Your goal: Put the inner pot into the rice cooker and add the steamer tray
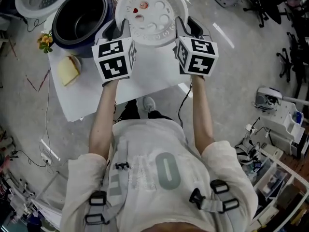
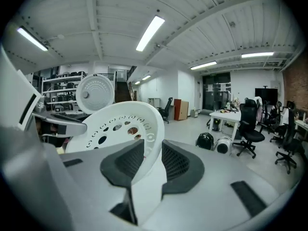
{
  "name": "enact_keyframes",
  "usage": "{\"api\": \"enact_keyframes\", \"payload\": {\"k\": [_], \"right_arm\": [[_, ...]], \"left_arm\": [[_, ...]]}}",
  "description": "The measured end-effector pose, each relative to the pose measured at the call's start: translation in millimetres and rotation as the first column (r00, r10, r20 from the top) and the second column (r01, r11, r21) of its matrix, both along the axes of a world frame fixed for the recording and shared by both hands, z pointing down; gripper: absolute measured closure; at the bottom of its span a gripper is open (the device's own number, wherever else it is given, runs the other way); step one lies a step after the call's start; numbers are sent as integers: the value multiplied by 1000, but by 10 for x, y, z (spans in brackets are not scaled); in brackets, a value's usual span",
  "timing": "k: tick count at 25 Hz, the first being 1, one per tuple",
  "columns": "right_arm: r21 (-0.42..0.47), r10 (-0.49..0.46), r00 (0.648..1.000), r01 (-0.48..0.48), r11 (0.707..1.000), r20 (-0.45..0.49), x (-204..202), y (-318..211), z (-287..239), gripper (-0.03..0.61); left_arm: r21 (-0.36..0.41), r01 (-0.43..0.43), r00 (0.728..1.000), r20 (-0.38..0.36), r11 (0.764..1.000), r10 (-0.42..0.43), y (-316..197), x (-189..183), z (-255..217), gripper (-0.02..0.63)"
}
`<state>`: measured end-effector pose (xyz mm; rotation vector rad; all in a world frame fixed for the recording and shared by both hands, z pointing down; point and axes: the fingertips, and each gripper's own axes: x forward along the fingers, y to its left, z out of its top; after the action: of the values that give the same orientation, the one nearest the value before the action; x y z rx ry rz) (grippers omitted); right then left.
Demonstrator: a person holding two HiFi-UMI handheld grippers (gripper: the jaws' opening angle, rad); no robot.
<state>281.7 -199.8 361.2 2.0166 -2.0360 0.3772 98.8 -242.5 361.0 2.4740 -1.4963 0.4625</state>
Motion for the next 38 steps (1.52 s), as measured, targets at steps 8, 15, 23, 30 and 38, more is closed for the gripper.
{"api": "enact_keyframes", "payload": {"k": [8,15,23,30,38], "right_arm": [[124,-143,990,143,982,-9,-655,-540,-690,449],[137,-294,956,293,946,-15,-1549,-1019,-865,448],[80,-381,925,380,921,-5,-2285,-1299,-677,445],[8,-403,915,403,915,-24,-2536,-1427,-415,445],[-55,-387,922,385,921,-33,-2529,-1500,-176,443]], "left_arm": [[168,104,994,4,980,-107,-279,-678,-849,498],[187,240,969,13,953,-247,-493,-1570,-1049,497],[136,320,946,17,938,-325,-620,-2290,-874,499],[64,341,939,22,938,-343,-735,-2542,-537,497],[-6,319,947,32,948,-319,-872,-2543,-237,497]]}}
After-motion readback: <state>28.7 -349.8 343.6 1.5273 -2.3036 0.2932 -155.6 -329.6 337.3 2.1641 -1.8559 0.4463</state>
